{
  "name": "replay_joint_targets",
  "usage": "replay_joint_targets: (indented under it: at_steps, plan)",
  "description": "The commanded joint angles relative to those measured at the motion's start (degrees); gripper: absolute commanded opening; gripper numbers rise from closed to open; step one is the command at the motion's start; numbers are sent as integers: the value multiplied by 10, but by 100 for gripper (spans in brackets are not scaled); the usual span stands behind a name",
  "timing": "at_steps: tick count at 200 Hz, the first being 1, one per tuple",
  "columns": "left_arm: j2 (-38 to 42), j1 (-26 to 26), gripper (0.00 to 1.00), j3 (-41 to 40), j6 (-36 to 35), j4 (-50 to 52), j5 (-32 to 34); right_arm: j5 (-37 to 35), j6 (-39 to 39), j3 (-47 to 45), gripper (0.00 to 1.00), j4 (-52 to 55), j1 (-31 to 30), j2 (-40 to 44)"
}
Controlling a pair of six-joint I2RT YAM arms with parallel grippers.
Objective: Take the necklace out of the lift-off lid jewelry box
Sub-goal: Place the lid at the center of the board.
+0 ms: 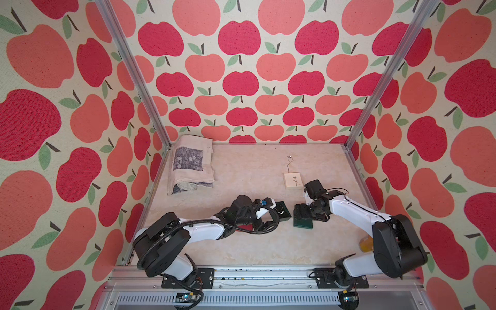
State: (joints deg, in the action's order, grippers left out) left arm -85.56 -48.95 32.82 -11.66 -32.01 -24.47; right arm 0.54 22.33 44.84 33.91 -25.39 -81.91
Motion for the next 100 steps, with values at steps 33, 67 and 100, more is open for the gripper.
replay_joint_targets:
  at_steps: [33,67,100]
  plan:
    - [14,1,71,-7,-1,1,4,-6,-12,51,84,31,-30,81]
    - [28,2,71,-5,-3,9,4,43,-16,82,58,31,-61,117]
    - [44,1,71,-5,-1,15,4,88,3,83,42,3,-85,111]
